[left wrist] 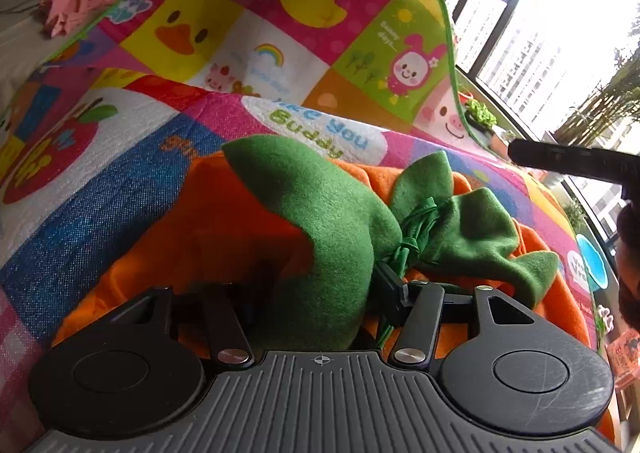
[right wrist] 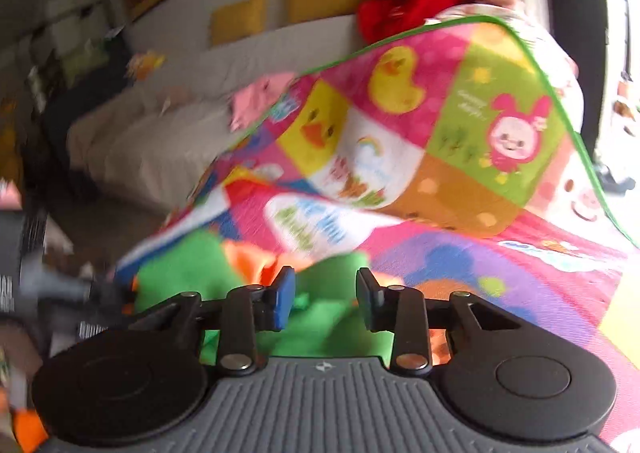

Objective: Fold clothes

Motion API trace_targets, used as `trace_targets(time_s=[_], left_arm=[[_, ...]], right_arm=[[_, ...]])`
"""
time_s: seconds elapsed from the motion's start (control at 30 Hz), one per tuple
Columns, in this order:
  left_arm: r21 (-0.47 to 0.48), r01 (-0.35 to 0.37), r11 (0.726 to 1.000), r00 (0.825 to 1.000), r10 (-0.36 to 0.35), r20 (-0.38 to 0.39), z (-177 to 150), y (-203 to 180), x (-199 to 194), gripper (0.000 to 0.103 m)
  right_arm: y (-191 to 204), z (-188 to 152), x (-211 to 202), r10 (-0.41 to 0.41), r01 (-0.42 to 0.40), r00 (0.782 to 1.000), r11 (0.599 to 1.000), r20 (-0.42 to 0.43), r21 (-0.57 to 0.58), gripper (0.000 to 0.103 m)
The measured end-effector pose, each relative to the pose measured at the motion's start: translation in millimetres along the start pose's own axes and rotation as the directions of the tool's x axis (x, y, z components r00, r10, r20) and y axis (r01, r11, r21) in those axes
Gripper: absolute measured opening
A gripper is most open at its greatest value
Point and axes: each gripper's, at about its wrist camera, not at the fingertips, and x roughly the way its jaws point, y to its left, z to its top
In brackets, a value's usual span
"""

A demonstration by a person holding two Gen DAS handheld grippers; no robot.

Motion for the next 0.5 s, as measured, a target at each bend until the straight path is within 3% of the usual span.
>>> trace_targets(time_s=[0.1,0.27,0.43,0.47,0.5], left_arm=[[0.000,0.005,1.000,1.000,-0.005,0.002,-1,1,0,0.060],[0.003,0.012,1.000,1.000,-0.012,0.004,-1,1,-1,0.060],[0.004,0.010,1.000,1.000,-0.010,0.006,-1,1,0,0.060],[0.001,0.010,1.000,1.000,-0.010,0.008,-1,1,0,0.059],[-0.003,0.010,1.000,1.000,-0.010,0.010,-1,1,-1,0.059]], right_arm=[[-23,10,12,-0.006,0.009,1.000,0.996,-0.029,0.094,0.033],[-34,-5,57,-0.008,0.039,0.986,0.983,-0.167,0.181,0.033],[-24,-10,91,-0.029,0.057,0.983,0.987,-0.182,0.150,0.035],[-18,-7,95,-0.035,0.056,0.985,0.991,-0.168,0.120,0.033],[-12,-5,93,-0.036,0.050,0.988,0.994,-0.150,0.095,0.024]])
